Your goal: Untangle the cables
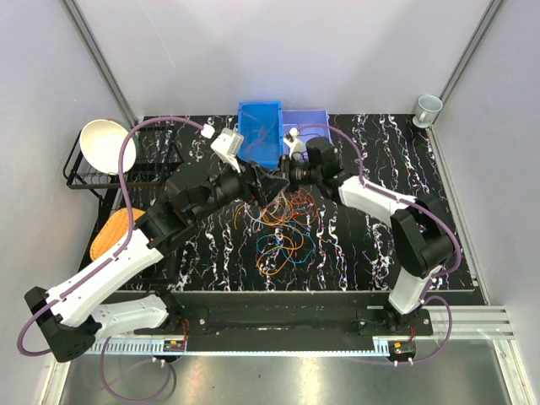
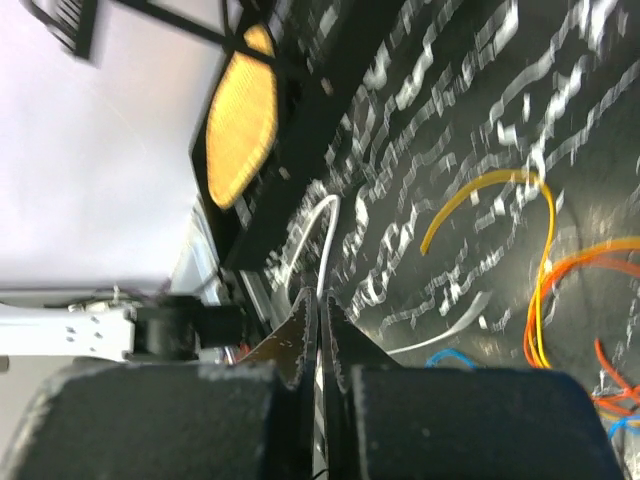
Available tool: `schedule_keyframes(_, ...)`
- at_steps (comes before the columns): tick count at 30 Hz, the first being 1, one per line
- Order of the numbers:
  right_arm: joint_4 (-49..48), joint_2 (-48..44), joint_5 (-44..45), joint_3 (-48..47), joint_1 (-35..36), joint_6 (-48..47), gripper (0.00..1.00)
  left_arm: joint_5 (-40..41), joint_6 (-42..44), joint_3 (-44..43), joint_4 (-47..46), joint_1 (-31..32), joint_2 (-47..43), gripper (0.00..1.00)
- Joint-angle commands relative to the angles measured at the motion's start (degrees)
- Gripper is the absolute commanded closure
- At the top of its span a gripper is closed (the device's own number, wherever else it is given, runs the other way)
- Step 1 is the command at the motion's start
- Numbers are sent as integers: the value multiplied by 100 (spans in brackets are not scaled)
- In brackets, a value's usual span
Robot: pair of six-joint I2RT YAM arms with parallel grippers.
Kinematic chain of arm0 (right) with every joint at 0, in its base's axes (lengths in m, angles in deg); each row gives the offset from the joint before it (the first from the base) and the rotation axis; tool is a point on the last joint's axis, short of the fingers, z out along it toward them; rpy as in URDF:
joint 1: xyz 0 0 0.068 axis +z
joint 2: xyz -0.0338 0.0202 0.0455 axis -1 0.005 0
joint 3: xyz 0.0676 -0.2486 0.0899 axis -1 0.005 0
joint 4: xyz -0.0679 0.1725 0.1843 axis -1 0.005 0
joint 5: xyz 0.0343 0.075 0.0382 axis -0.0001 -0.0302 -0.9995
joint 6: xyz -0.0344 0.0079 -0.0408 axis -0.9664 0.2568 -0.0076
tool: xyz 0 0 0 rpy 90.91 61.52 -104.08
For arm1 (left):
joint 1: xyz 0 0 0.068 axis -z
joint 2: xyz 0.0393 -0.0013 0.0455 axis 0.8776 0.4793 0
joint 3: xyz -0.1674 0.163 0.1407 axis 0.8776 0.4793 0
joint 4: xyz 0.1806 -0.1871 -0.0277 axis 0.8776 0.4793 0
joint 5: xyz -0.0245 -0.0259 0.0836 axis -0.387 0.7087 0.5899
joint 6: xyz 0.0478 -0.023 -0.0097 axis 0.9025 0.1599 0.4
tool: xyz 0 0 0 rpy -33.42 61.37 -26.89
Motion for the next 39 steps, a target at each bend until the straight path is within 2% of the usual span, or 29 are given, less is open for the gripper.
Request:
schedule_keyframes(1,243,-345,137,-855,-302,107,100,-112,57,2,307,26,-355,2)
schedule_keyframes(5,400,-372,-22,-1462,-680,319,100,845,-40,73,1001,26,-777,1)
schedule_keyframes(10,778,-284,4,-2497,-803,231,100,1812,-215,108,2275,26,-1392,1)
schedule_keyframes(18,1323,190,48,-4053,-1023,196,100,2525,-374,582,3647,26,-2245,1)
schedule_keyframes(23,1631,629,110,-5047,-1111,170,100,2789,-462,1153,3797,17,-2773,1)
schedule_keyframes(28,2367,1438,215,-6637,-1155,12,100,3096,-532,1785,3701,17,-3230,1)
schedule_keyframes(33,2748,2273,382,-8254,-1217,11,100,3132,-471,1743,3665,26,-3362,1)
schedule_keyframes(36,2721,2607,522,-8817,-1208,38,100,3115,-497,1751,3674,26,-3388,1)
schedule_keyframes(39,2502,2783,636,-8978,-1208,38,100,3106,-506,1751,3665,26,-3406,1)
